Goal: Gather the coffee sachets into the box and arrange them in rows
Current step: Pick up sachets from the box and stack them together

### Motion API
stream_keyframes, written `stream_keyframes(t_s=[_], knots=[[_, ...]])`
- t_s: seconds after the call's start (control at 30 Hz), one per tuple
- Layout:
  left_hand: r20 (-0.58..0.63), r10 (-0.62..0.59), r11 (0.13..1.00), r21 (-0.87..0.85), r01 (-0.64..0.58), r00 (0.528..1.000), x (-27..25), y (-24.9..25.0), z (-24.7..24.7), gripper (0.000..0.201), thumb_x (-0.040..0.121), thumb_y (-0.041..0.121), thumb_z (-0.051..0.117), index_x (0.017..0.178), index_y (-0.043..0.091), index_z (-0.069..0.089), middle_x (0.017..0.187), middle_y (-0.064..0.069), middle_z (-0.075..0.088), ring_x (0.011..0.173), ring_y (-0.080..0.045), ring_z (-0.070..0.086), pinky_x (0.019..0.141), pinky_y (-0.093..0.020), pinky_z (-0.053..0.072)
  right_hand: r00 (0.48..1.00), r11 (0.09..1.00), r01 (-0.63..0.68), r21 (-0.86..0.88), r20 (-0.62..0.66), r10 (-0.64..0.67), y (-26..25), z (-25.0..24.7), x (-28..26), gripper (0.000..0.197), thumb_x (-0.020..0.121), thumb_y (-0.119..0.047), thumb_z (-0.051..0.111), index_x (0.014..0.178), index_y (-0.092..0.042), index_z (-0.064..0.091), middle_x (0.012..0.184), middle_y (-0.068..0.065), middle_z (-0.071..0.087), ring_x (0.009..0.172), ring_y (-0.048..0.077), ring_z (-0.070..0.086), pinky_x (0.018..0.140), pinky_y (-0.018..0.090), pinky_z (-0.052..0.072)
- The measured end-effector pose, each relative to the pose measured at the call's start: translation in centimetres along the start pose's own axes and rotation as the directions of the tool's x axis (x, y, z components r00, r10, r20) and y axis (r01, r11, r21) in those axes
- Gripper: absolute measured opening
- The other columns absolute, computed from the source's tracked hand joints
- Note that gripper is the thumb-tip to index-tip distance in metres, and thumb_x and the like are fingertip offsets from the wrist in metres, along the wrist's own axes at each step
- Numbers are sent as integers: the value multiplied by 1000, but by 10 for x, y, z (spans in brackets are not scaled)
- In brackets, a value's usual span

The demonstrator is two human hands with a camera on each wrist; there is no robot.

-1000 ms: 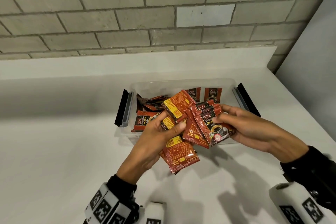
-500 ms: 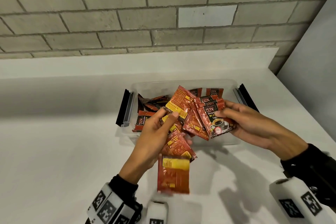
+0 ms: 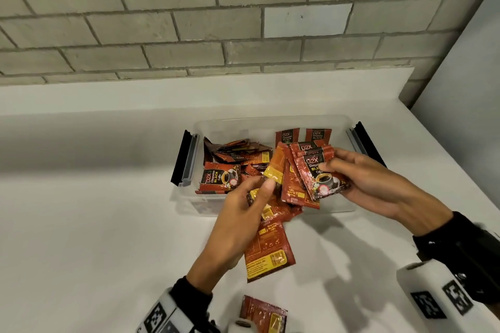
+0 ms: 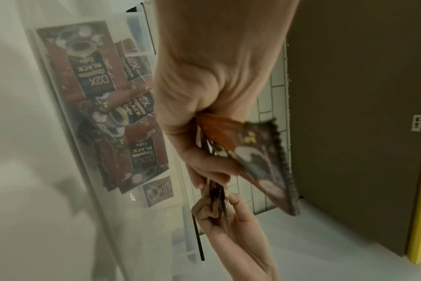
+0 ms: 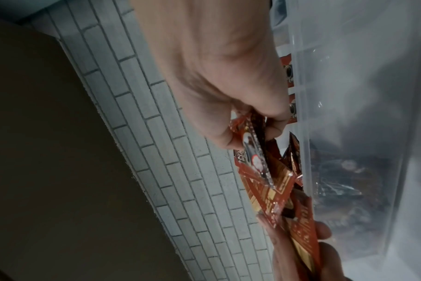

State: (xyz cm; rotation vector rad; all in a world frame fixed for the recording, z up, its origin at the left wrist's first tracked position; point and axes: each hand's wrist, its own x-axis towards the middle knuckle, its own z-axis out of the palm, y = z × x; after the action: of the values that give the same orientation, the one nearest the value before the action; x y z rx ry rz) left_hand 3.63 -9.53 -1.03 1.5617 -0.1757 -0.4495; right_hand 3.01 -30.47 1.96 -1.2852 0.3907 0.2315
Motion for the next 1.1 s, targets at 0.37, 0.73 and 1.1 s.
stream_keyframes(t_s=[0.37,0.73,1.1], knots=[[-113,-184,950,-274,147,976,18,16,-5,37,94,42,46,105,12,64,81,-8,73,62,-17,70,56,-28,57,504,311,806,-503,307,-808,-11,31,-48,31,86,-15,60,105,-36,46,95,-11,63,91,3,60,78,16,49],[93,-261,906,-319,277,961,22,27,-13,45,72,38,72,109,13,67,96,-15,73,73,-25,71,58,-29,57,349,-516,705,-486,872,-344,-2,7,-20,28,93,-32,46,118,-21,47,137,-10,51,102,18,47,80,30,49],[-290,26,923,-360,-134,957,26,18,-13,36,81,21,69,116,20,60,105,-9,71,91,-30,71,76,-47,58,784,703,619,-351,217,-582,0,-2,-36,31,84,-16,60,109,-29,47,101,-16,69,96,4,65,79,17,52]])
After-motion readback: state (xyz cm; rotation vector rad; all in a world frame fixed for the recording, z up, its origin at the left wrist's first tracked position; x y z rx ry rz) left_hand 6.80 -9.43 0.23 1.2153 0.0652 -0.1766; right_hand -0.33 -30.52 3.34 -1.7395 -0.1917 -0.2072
